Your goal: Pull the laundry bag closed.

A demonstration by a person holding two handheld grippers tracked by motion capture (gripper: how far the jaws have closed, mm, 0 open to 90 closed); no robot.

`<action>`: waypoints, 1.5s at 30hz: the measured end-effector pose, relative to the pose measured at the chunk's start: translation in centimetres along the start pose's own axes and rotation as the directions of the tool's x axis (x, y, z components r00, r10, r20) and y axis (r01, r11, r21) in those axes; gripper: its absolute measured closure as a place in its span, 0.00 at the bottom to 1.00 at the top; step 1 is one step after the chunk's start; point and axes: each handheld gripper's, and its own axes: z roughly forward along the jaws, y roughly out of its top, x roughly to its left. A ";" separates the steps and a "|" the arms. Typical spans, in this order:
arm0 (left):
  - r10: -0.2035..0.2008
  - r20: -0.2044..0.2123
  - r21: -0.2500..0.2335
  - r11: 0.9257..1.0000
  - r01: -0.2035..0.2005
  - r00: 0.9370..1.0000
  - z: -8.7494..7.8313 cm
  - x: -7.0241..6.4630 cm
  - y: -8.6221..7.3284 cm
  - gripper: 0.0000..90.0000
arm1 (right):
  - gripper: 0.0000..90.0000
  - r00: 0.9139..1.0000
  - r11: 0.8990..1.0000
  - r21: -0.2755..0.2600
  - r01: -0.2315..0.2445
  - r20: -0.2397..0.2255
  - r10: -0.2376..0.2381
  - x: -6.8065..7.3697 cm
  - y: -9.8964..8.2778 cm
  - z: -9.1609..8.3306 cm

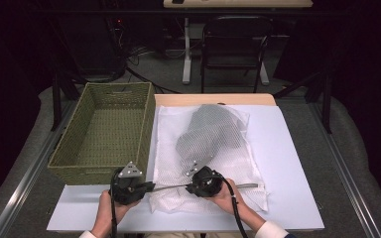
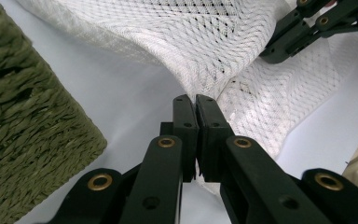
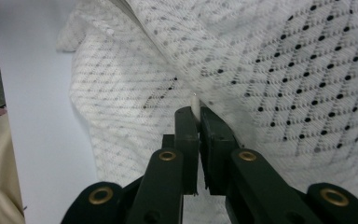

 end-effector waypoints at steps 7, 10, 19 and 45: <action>-0.007 -0.005 -0.002 1.000 0.007 1.000 -0.1 0.1 -0.1 0.98 | 0.96 1.000 1.000 0.004 -0.005 0.022 0.004 -0.6 -0.4 -0.9; -0.001 -0.009 -0.006 1.000 0.001 1.000 0.0 0.2 -0.2 0.98 | 0.96 1.000 1.000 0.011 -0.006 0.031 0.006 -0.8 -0.7 -1.2; 0.001 -0.019 0.004 1.000 -0.001 1.000 0.2 0.4 -0.2 0.98 | 0.96 0.998 0.999 0.025 -0.024 0.062 0.023 -1.8 -2.1 -2.6; -0.013 -0.024 0.017 1.000 0.013 1.000 0.5 0.8 -0.4 0.98 | 0.96 0.986 0.995 0.032 -0.099 0.135 0.094 -4.2 -6.2 -6.4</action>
